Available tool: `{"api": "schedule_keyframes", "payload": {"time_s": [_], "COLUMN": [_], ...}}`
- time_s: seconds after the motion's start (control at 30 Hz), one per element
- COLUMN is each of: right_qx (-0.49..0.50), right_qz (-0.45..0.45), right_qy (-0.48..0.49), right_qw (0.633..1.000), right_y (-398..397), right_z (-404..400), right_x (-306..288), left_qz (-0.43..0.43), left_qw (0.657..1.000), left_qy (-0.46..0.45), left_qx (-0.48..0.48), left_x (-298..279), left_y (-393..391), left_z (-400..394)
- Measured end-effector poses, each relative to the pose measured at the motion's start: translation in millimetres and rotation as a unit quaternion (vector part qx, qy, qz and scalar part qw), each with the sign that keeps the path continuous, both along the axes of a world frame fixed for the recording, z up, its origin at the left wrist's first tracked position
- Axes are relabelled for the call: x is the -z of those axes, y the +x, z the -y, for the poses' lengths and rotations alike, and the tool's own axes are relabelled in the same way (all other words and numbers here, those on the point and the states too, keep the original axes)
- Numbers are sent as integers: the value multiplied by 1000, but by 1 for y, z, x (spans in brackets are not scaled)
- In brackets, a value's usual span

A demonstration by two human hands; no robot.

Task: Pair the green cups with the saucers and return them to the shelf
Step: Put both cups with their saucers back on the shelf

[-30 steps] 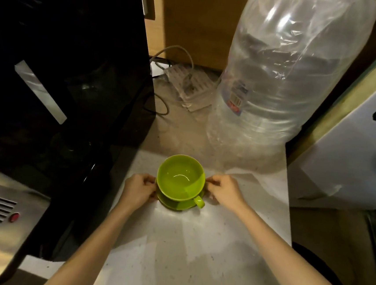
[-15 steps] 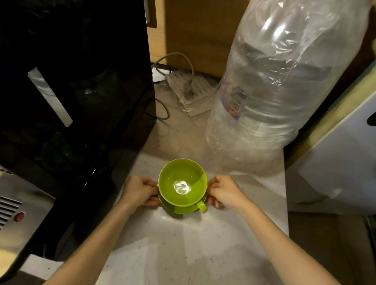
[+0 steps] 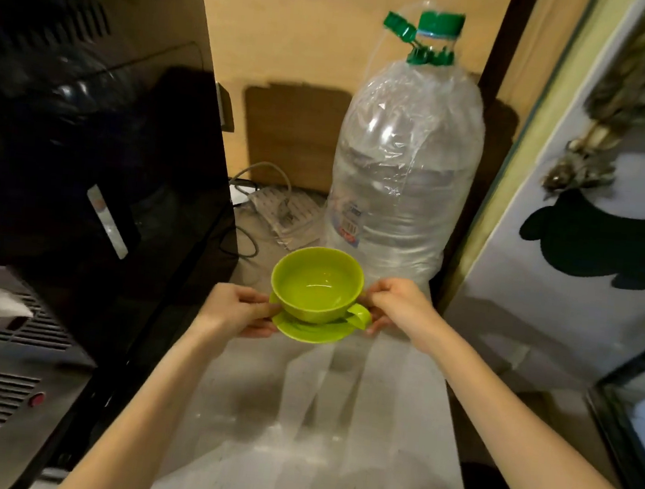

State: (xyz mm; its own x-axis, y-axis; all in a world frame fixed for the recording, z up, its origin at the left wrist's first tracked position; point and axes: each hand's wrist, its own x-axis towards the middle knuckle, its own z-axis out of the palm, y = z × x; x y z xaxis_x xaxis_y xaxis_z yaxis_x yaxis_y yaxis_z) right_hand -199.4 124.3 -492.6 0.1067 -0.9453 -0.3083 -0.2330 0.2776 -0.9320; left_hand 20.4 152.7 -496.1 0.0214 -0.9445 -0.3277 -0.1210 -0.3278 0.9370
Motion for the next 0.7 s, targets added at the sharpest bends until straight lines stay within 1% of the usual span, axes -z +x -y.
{"api": "schedule_keyframes", "payload": {"time_s": [0.2,0.3,0.43,0.57,0.7], "right_qx": [39,56,82,104,110], "right_qz": [59,112,157,183,185], "right_qy": [-65,-97,-139,-175,-228], "right_qw": [995,987,974,962,949], "right_y": [-15,-19,-20,-22,-22], "right_z": [-20,-32,-38,-39,-41], "right_x": [-64,-96,-141,-187,-235], "left_qz": [-42,-57,-73,-119,-170], "left_qw": [996,993,989,983,973], "left_qy": [-73,-105,-130,-142,-158], "left_qx": [6,6,19,7,-5], "left_x": [-66,-102,-148,-193,-231], "left_y": [-11,-14,-18,-24,-26], "left_z": [-6,-9,-10,-7,-6]}}
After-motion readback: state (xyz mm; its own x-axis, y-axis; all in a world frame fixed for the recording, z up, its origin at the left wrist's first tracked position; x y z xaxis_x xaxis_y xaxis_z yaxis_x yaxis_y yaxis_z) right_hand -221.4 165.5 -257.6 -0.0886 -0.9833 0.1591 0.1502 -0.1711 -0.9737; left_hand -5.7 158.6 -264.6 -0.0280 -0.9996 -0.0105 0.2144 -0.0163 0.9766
